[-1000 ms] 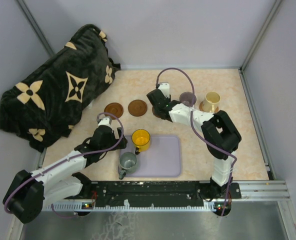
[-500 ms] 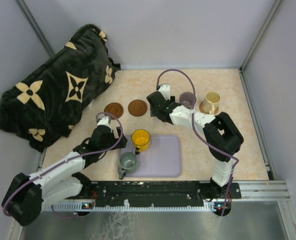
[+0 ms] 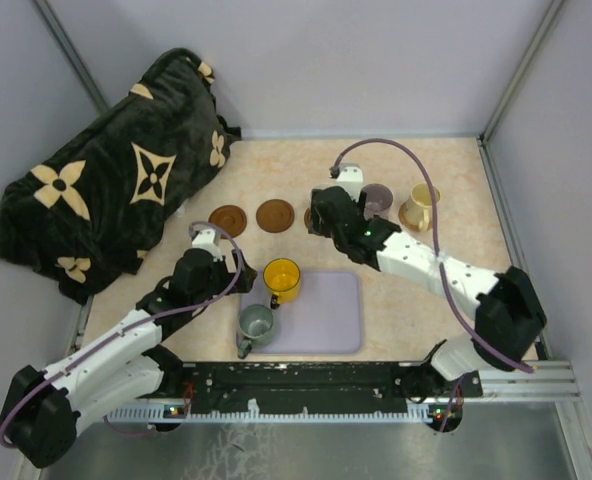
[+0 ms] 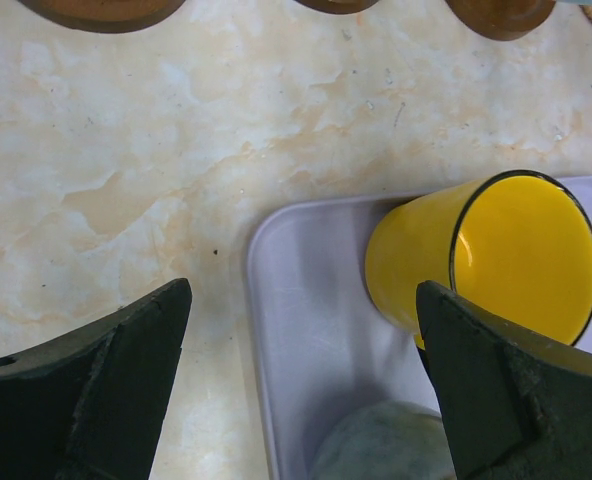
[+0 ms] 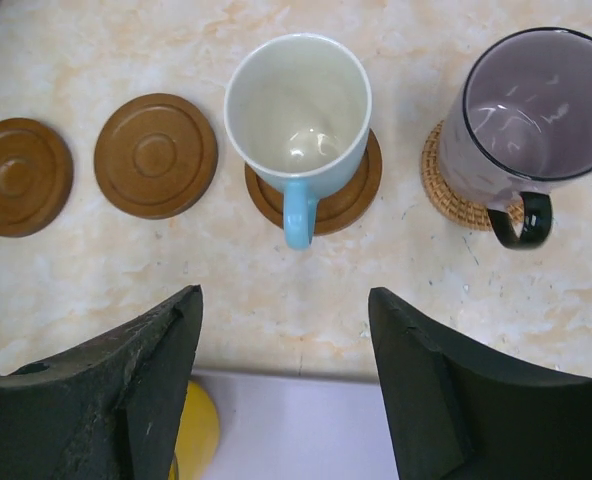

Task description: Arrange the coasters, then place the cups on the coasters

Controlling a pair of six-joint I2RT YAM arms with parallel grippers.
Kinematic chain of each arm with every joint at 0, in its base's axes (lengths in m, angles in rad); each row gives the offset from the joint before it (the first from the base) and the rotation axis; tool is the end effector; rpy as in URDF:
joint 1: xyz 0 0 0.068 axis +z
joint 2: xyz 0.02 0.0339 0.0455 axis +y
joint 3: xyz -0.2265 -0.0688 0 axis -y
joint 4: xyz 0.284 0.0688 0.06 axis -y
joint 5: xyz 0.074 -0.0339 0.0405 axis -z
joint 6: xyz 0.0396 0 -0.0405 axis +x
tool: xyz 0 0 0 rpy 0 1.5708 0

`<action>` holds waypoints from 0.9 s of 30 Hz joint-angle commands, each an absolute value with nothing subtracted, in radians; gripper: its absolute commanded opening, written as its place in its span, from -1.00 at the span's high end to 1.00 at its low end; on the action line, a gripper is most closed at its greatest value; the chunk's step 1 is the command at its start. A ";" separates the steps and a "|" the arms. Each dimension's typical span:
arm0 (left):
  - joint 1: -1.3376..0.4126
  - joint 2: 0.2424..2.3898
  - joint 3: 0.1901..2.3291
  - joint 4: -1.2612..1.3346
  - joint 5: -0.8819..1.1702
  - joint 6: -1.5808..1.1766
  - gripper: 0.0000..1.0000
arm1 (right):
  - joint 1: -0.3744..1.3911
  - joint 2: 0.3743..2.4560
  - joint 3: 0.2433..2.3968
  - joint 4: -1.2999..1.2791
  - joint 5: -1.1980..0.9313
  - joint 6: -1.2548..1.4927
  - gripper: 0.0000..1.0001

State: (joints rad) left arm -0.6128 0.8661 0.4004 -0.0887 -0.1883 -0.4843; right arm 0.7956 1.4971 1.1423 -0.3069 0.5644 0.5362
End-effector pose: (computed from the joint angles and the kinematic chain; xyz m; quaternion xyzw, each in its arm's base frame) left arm 0.2087 -0.1377 0.1527 0.0102 0.8709 -0.1825 0.4562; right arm 0.2778 0.2532 0.2310 0.0096 0.8715 0.0638 0.4862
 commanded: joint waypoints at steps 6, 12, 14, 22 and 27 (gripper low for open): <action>-0.660 0.870 0.482 -0.076 -0.033 -0.409 -0.99 | 0.830 1.200 1.017 -0.371 0.601 0.600 -0.26; -0.734 0.929 0.535 -0.114 0.013 -0.353 -0.95 | 0.831 1.099 0.973 -0.397 0.588 0.623 -0.15; -0.761 0.959 0.550 -0.126 0.041 -0.326 -0.82 | 0.835 1.076 0.964 -0.396 0.583 0.626 -0.10; -0.856 1.053 0.592 -0.189 0.002 -0.309 -0.69 | 0.842 1.028 0.947 -0.397 0.588 0.626 -0.08; -0.887 1.116 0.599 -0.189 -0.010 -0.325 -0.58 | 0.844 1.015 0.935 -0.395 0.583 0.630 -0.08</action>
